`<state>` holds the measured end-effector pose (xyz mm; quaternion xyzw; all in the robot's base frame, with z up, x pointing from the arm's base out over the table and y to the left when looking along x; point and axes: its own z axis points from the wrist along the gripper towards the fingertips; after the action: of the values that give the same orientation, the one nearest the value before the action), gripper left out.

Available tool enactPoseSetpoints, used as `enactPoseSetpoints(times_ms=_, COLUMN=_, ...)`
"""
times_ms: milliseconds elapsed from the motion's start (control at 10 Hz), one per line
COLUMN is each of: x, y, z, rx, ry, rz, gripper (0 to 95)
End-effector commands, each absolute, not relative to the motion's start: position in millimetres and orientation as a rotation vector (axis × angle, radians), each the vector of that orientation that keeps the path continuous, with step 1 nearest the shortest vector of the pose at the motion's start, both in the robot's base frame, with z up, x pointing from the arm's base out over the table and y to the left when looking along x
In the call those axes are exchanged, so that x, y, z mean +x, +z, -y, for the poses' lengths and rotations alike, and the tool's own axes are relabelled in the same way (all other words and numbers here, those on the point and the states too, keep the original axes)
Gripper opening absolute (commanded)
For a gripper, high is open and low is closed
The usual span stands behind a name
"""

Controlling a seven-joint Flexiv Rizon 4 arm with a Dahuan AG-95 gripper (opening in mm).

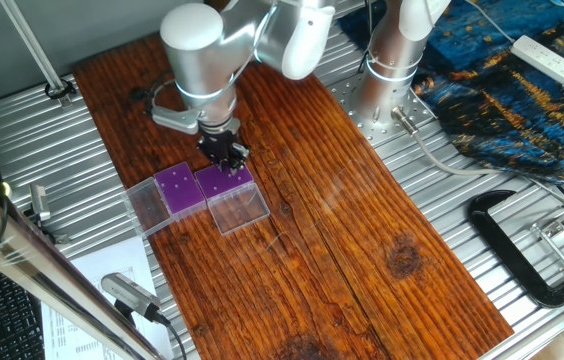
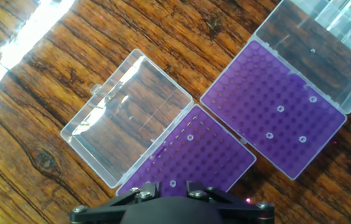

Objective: Transfer all small pipette tips from one holder to another

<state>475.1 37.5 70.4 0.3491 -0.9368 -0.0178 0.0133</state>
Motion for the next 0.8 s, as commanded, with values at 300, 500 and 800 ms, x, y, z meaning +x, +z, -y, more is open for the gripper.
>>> enactPoseSetpoints(times_ms=300, x=502, y=80, z=-34, rx=1.108, ry=-0.055, rz=2.907, gripper=0.0)
enactPoseSetpoints(times_ms=500, x=516, y=80, z=-32, rx=1.106, ry=-0.052, rz=2.914, gripper=0.0)
enactPoseSetpoints(times_ms=800, x=529, y=75, z=-26, rx=1.117, ry=-0.057, rz=2.927, gripper=0.0)
